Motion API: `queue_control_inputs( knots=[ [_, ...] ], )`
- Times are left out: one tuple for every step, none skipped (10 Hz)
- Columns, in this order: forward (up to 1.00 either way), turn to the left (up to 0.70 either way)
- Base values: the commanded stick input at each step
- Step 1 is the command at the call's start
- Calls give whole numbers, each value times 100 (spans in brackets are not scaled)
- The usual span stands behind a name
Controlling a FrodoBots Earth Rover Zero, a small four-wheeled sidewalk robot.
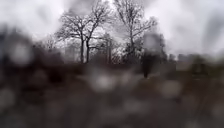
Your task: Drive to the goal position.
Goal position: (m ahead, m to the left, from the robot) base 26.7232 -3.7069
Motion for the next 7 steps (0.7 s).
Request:
queue_control_inputs(
  knots=[
    [100, 10],
    [100, 5],
    [100, 0],
    [100, 0],
    [100, 0],
    [100, 0],
    [100, 0]
  ],
)
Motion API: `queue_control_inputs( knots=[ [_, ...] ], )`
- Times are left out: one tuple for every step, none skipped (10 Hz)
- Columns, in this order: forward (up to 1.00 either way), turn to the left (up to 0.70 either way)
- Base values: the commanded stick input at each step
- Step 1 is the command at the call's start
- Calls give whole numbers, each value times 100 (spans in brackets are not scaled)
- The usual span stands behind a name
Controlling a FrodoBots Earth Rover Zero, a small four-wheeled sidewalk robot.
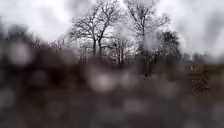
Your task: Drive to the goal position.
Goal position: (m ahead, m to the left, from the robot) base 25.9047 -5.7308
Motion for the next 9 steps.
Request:
queue_control_inputs(
  knots=[
    [100, 0],
    [100, 0],
    [100, 0],
    [100, 0],
    [100, 0],
    [100, 0],
    [100, 0],
    [100, 0],
    [100, 0]
  ],
)
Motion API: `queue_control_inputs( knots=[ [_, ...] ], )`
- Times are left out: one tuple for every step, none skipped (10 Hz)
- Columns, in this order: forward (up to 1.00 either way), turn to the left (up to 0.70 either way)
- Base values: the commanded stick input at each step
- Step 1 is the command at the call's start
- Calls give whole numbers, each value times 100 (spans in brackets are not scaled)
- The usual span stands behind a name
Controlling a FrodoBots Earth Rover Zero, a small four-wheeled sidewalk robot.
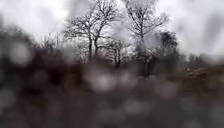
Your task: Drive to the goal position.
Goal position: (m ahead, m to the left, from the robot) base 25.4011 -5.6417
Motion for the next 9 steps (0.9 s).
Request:
queue_control_inputs(
  knots=[
    [100, 0],
    [100, 0],
    [100, 0],
    [100, 0],
    [100, 0],
    [100, 0],
    [100, 0],
    [100, 0],
    [100, 0]
  ],
)
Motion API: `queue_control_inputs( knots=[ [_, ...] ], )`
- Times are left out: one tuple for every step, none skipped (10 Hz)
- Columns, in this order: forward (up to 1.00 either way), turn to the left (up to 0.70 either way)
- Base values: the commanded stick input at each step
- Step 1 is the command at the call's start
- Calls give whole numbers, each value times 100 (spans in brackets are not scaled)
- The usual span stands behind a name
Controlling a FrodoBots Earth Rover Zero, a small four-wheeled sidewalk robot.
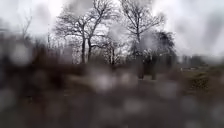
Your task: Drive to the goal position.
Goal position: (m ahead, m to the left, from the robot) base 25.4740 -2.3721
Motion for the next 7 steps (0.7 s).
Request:
queue_control_inputs(
  knots=[
    [100, 0],
    [100, 0],
    [100, 0],
    [100, 0],
    [100, 0],
    [100, 0],
    [100, 0]
  ],
)
